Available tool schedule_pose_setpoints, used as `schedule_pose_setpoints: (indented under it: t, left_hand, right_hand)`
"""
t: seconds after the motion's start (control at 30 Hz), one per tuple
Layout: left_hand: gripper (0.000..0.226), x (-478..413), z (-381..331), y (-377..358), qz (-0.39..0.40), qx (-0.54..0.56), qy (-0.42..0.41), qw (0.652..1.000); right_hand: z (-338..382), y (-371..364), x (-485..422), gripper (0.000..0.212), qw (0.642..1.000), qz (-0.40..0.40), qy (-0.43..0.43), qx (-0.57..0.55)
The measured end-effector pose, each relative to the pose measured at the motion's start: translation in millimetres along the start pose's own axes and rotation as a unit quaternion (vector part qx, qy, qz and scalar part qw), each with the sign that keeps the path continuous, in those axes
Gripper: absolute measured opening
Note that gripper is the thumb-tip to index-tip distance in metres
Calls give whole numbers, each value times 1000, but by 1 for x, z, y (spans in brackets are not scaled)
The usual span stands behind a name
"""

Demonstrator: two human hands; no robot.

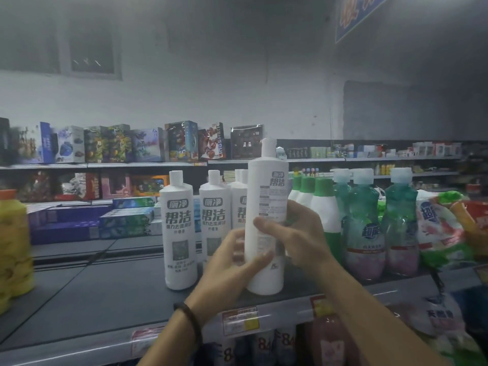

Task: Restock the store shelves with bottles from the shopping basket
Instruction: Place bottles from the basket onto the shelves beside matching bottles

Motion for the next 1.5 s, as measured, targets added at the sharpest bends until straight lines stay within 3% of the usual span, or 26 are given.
schedule_pose_setpoints:
  t: [0.1, 0.23, 0.33, 0.47, 0.57, 0.67, 0.73, 0.93, 1.07, 1.2, 1.3, 1.4, 1.5]
  left_hand:
    - [52, 5, -1, -5, 52, 55, -10, 997]
    - [59, 8, 0, -6, -38, 78, -26, 996]
    - [69, 10, 3, 1, -115, 58, -24, 991]
    - [75, 18, -4, 7, -201, -99, -75, 972]
    - [91, 14, 1, 18, -132, -53, -36, 989]
    - [75, 9, -5, 20, -10, 35, 1, 999]
    - [72, 8, -12, 20, -12, 30, -21, 999]
    - [87, 20, -14, 30, -185, -98, -81, 975]
    - [87, 18, -12, 34, -168, -67, -71, 981]
    - [88, 11, -7, 41, -98, 18, -36, 994]
    - [83, 9, 2, 51, -91, 69, -6, 993]
    - [69, 11, 5, 60, -148, -13, -40, 988]
    - [70, 14, 11, 68, -217, -98, -42, 970]
  right_hand:
    - [0, -7, -1, 43, 996, 49, -16, -77]
    - [3, -15, 1, 44, 989, 88, -41, -114]
    - [3, -13, 1, 44, 999, 33, -42, -6]
    - [8, -18, 6, 68, 991, -25, -22, 127]
    - [4, -14, 4, 55, 999, -16, -36, 0]
    - [-2, -16, 2, 53, 986, 48, -75, -140]
    - [-4, -20, 1, 51, 980, 94, -88, -152]
    - [-5, -24, -5, 45, 980, 148, -93, -98]
    - [-4, -27, -8, 47, 980, 158, -90, -84]
    - [0, -35, -12, 53, 977, 188, -80, -67]
    - [-1, -41, -18, 59, 986, 152, -63, -40]
    - [-4, -51, -21, 74, 995, 84, -32, 38]
    - [-9, -62, -17, 75, 988, 58, 1, 141]
Point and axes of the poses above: each hand's wrist, its own x-axis away from the middle knuckle, its own y-axis out of the back of the hand, z = x × y, the point moved 6 cm from there along -x, towards the middle knuckle, and after that the axes turned 4 degrees about y, right-handed, at the moved point
